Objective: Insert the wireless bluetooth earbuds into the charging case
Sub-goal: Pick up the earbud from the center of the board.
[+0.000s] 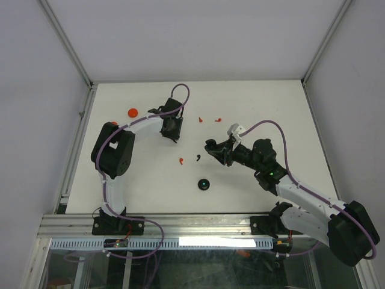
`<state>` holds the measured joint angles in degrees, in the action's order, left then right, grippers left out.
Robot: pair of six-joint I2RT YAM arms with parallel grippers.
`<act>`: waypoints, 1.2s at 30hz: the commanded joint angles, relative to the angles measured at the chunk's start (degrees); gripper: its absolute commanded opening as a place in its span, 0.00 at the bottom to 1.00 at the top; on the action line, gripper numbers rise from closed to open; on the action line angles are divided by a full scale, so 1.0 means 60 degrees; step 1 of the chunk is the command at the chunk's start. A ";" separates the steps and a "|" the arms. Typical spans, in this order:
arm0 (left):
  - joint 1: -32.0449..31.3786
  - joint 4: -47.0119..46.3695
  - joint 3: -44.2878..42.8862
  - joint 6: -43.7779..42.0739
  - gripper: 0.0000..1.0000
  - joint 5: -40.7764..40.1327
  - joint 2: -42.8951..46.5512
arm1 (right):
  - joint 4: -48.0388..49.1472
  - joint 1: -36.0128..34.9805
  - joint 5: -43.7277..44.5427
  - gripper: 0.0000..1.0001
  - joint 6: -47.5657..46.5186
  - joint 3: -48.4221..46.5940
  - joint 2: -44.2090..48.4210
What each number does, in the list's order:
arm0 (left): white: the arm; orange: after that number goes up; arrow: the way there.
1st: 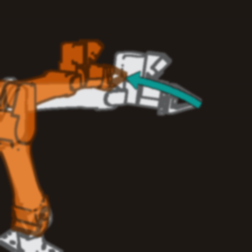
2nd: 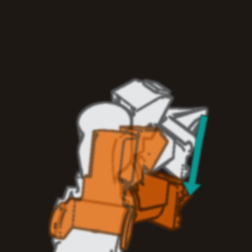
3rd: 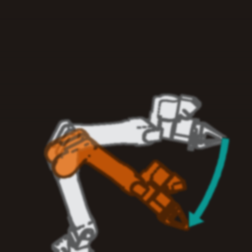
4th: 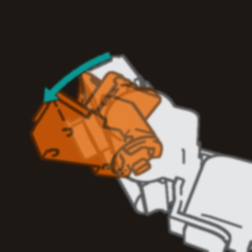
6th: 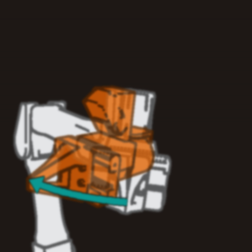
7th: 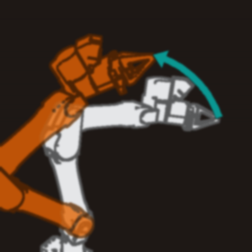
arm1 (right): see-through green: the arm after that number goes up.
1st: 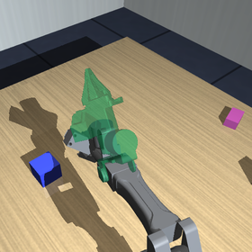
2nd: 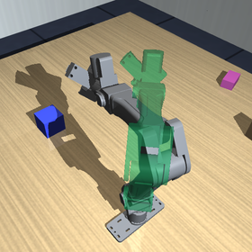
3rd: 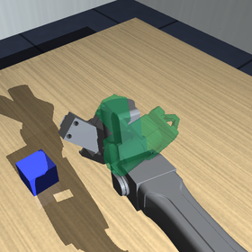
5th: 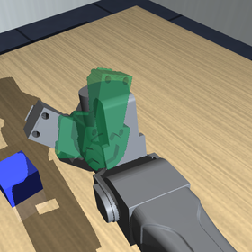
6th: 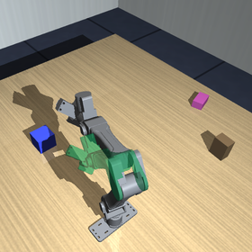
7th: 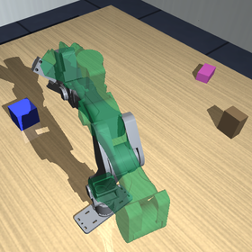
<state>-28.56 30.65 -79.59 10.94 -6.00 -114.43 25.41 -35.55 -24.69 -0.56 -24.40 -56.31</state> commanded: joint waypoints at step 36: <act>-0.2279 0.0419 0.0063 -0.1402 0.06 -0.3379 0.3967 | 0.3306 -0.0094 0.0761 0.00 -0.0094 0.0260 -0.0269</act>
<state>-39.22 35.90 -79.79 5.39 -19.35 -96.95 36.40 -35.62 -21.21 -0.19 -21.85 -56.90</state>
